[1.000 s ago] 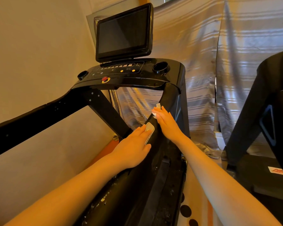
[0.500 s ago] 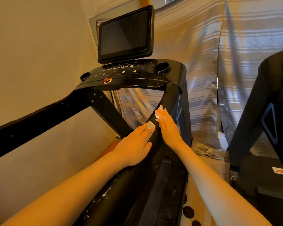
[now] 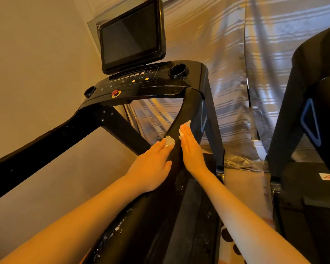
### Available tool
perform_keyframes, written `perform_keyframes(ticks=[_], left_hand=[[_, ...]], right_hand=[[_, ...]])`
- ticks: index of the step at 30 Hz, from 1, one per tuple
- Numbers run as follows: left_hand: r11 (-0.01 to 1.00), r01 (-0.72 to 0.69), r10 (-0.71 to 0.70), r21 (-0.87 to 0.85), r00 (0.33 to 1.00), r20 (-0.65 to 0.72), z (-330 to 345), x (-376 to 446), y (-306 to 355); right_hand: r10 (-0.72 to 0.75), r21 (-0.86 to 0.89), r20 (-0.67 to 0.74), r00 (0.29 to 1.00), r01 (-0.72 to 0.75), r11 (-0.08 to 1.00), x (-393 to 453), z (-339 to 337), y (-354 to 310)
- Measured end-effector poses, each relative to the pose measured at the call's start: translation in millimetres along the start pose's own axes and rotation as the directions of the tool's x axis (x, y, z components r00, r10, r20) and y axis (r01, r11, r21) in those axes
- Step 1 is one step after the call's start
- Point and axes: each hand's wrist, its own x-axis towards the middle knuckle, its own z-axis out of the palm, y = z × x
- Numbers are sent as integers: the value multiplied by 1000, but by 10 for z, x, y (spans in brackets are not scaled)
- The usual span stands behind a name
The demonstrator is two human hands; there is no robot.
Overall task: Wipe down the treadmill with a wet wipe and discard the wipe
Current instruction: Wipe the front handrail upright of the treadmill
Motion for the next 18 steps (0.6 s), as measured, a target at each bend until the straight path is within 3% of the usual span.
perform_keyframes(ticks=[6, 12, 18], left_hand=[[1000, 14, -15, 7, 1000, 6, 6, 20, 12], [1000, 15, -15, 2, 1000, 4, -14, -4, 39], [1000, 18, -18, -5, 1000, 9, -13, 1, 38]], right_hand=[[-89, -10, 55, 994, 90, 996, -318, 91, 52], [130, 102, -67, 989, -123, 987, -131, 110, 77], [15, 44, -10, 1000, -14, 999, -280, 189, 61]])
